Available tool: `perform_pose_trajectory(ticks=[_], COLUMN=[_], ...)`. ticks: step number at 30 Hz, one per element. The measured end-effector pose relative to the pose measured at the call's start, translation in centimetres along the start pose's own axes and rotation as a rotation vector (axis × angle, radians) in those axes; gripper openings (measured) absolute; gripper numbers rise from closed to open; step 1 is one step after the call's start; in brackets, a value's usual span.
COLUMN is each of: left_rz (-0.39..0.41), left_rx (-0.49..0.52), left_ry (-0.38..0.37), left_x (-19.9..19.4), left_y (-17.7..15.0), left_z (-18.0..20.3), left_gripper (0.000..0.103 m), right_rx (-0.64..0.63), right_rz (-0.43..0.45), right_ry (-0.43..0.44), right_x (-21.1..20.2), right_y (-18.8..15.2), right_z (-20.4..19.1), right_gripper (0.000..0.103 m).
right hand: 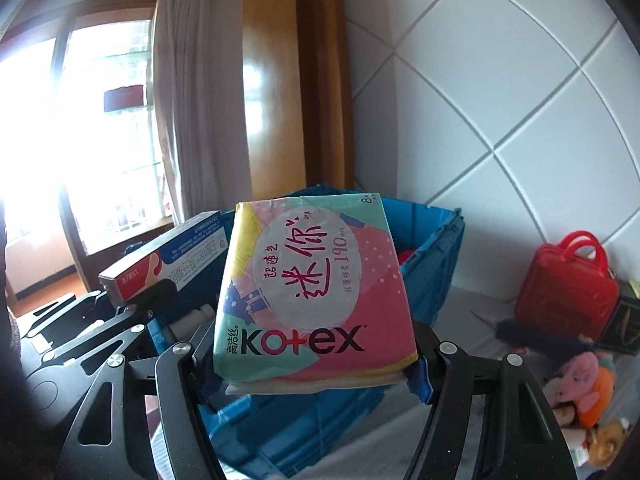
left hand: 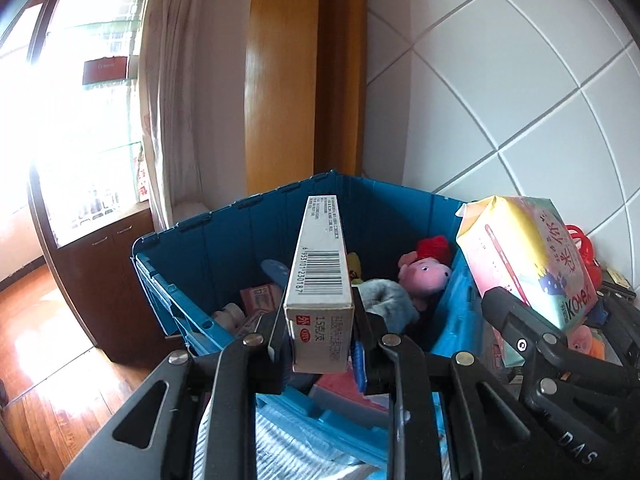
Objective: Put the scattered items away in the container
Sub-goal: 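Carry the Kotex pack and white box over the blue crate with both tools, then open both tools to drop the pack and box into the crate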
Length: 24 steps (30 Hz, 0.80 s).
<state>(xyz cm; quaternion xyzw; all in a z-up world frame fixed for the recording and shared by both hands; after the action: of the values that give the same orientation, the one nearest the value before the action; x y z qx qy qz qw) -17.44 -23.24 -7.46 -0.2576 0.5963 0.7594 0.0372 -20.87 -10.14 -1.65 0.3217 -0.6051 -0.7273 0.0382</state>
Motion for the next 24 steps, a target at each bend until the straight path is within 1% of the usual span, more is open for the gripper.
perform_pose_trajectory(ticks=[3, 5, 7, 9, 12, 16, 21, 22, 23, 24], left_rz=[-0.111, -0.183, -0.230, -0.261, -0.289, -0.315, -0.332, -0.335, -0.335, -0.334], left_rx=[0.009, 0.017, 0.036, 0.053, 0.071, 0.081, 0.098, 0.096, 0.097, 0.100], left_ry=[-0.002, -0.032, -0.067, -0.092, -0.146, -0.183, -0.183, -0.184, -0.185, -0.185], left_x=[3.6, 5.8, 7.7, 8.9, 10.0, 10.8, 11.9, 12.0, 12.1, 12.1], left_y=[0.8, 1.2, 1.7, 1.9, 2.1, 1.9, 1.3, 1.2, 1.1, 1.0], left_z=[-3.2, -4.9, -6.5, -7.4, -8.0, -9.0, -10.5, -10.8, -11.0, -11.1], left_gripper=[0.023, 0.023, 0.023, 0.023, 0.023, 0.023, 0.023, 0.024, 0.027, 0.039], right_rx=[0.001, -0.001, 0.008, 0.016, 0.028, 0.024, 0.018, 0.012, 0.010, 0.011], right_rz=[-0.063, -0.119, -0.176, -0.209, -0.248, -0.275, -0.283, -0.283, -0.275, -0.266], right_ry=[-0.028, -0.064, -0.086, -0.126, -0.178, -0.230, -0.258, -0.260, -0.260, -0.266], right_x=[3.5, 5.9, 8.1, 9.4, 10.9, 12.5, 14.4, 14.4, 14.1, 14.0], right_y=[0.5, 0.7, 0.7, 0.7, 0.5, 0.5, 0.7, 0.8, 1.0, 1.2], right_z=[-2.5, -4.3, -5.9, -6.9, -7.6, -8.7, -10.6, -10.9, -11.3, -11.4], right_gripper=[0.071, 0.071, 0.071, 0.071, 0.071, 0.071, 0.071, 0.072, 0.073, 0.077])
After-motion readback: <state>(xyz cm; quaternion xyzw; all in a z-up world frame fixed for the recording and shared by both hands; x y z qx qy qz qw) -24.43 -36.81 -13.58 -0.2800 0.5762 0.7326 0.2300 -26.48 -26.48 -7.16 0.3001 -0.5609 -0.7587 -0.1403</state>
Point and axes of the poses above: each gripper's, at about its wrist camera, not at the fingertips, and x roughly the way its jaws point, z to its right, y to its top, the point moved 8 cm from there along x, roughly the way its jaws point, and after that the axes turned 14 degrees about -y, right-handed, at the moved point
